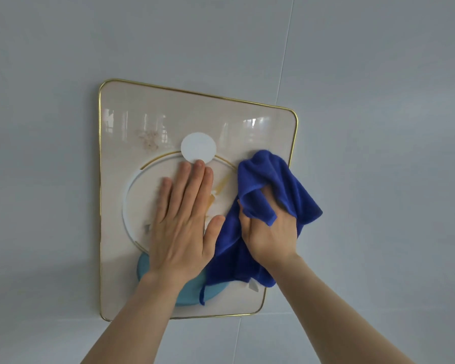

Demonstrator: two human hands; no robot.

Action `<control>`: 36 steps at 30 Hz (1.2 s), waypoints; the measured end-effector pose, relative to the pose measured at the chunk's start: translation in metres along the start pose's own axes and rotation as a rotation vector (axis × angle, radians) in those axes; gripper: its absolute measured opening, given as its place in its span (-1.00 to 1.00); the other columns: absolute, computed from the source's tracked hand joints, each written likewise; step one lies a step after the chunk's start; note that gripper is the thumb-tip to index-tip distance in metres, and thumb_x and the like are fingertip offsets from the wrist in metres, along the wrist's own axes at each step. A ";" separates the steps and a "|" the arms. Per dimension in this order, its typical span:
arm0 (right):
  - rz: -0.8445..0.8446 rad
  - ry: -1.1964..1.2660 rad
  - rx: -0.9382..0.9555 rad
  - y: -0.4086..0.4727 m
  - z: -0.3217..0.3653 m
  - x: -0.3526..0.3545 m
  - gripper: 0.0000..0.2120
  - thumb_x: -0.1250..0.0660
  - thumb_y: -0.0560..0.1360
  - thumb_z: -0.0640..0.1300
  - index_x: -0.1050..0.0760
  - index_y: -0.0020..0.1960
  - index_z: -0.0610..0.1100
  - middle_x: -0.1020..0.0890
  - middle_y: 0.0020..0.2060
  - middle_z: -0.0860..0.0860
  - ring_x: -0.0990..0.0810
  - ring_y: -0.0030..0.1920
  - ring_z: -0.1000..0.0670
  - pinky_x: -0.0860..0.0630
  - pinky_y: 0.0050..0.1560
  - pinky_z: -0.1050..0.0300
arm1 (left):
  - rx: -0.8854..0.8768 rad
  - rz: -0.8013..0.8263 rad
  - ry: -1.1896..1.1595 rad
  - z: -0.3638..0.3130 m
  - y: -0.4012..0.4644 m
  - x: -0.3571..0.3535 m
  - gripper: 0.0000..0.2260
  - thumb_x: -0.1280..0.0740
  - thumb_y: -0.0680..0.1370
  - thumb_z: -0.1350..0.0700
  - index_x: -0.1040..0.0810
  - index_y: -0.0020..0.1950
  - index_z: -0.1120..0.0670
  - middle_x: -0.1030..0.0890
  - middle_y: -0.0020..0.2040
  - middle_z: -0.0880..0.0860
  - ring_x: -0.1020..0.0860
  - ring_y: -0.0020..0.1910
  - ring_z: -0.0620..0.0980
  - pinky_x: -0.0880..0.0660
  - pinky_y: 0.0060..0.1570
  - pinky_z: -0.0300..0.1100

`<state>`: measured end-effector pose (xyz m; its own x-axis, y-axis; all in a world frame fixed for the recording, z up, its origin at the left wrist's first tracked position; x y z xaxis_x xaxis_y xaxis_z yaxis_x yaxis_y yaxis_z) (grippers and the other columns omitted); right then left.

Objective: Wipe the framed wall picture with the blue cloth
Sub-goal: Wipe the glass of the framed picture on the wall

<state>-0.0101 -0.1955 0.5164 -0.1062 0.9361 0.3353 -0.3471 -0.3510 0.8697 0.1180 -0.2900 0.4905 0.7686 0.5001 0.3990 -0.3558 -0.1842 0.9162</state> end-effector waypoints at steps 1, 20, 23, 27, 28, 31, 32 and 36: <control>0.023 0.019 -0.037 -0.009 -0.005 -0.002 -0.67 -0.23 0.45 -0.15 -0.25 -0.36 0.22 -0.41 -0.46 0.17 -0.43 -0.39 0.14 -0.36 -0.41 0.19 | 0.001 -0.002 0.004 0.000 0.000 -0.001 -0.40 0.11 0.67 -0.12 -0.03 0.67 0.13 -0.03 0.69 0.09 0.02 0.68 0.08 0.03 0.64 0.15; 0.727 -0.602 -0.069 -0.140 -0.041 -0.015 -0.87 -0.27 0.09 -0.19 -0.45 -0.42 0.03 -0.20 -0.44 0.16 -0.18 -0.44 0.08 -0.19 -0.47 0.31 | 0.019 0.047 -0.034 -0.004 0.000 0.008 -0.38 0.01 0.67 -0.11 0.03 0.67 0.14 0.02 0.70 0.10 0.08 0.68 0.10 0.03 0.63 0.18; 0.785 -0.550 -0.212 -0.141 -0.030 -0.004 -0.83 -0.43 0.31 -0.13 -0.43 -0.28 -0.04 -0.37 -0.37 0.13 -0.35 -0.35 0.00 -0.35 -0.34 0.23 | 0.014 0.080 -0.031 -0.004 -0.001 0.011 -0.38 0.02 0.68 -0.11 0.07 0.67 0.13 0.07 0.70 0.08 0.11 0.68 0.08 0.03 0.64 0.17; 0.596 -0.324 -0.454 -0.126 -0.029 0.031 -0.72 -0.14 0.46 -0.33 -0.55 -0.18 -0.03 -0.59 -0.23 0.06 -0.55 -0.21 -0.02 -0.60 -0.15 0.09 | 0.021 0.108 -0.048 -0.004 -0.002 0.013 -0.37 0.03 0.68 -0.13 0.09 0.67 0.12 0.09 0.70 0.06 0.13 0.68 0.06 0.03 0.64 0.16; 0.624 -0.301 -0.472 -0.125 -0.030 0.034 -0.71 -0.12 0.50 -0.32 -0.57 -0.11 -0.05 -0.63 -0.18 0.02 -0.59 -0.15 -0.06 -0.62 -0.08 0.03 | 0.021 0.112 -0.050 -0.004 -0.001 0.013 -0.37 0.03 0.68 -0.13 0.09 0.67 0.12 0.09 0.70 0.06 0.13 0.68 0.06 0.03 0.64 0.15; 0.615 -0.270 -0.429 -0.102 -0.015 0.049 -0.74 -0.10 0.57 -0.25 -0.53 -0.01 -0.02 -0.66 -0.11 0.01 -0.64 -0.07 -0.09 -0.62 -0.01 -0.03 | 0.028 0.129 -0.069 -0.004 -0.001 0.015 -0.37 0.02 0.68 -0.14 0.07 0.67 0.12 0.08 0.70 0.07 0.12 0.68 0.06 0.01 0.64 0.16; 0.571 -0.272 -0.402 -0.089 -0.009 0.056 -0.76 -0.10 0.58 -0.23 -0.52 0.00 -0.03 -0.66 -0.12 0.01 -0.63 -0.08 -0.08 -0.62 -0.01 -0.04 | 0.030 0.136 -0.070 -0.004 -0.002 0.015 -0.36 0.02 0.67 -0.14 0.08 0.67 0.12 0.09 0.70 0.07 0.13 0.68 0.05 0.01 0.64 0.16; 0.350 -0.094 -0.350 -0.035 0.024 0.084 -0.89 -0.22 0.57 -0.19 -0.51 -0.03 -0.07 -0.65 -0.19 0.01 -0.61 -0.17 0.00 -0.52 -0.18 0.09 | 0.033 0.148 -0.060 -0.004 -0.001 0.017 -0.37 0.04 0.69 -0.14 0.12 0.67 0.12 0.14 0.70 0.06 0.18 0.68 0.04 0.01 0.64 0.15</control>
<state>0.0156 -0.1055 0.5233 -0.1938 0.7519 0.6302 -0.5989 -0.5994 0.5310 0.1291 -0.2776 0.4961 0.7397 0.4139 0.5305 -0.4509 -0.2804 0.8474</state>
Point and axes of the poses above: each hand's wrist, its own y-axis towards the middle knuckle, its own x-axis out of the back of the hand, z = x × y, the point moved 7 cm from there along y, towards the middle knuckle
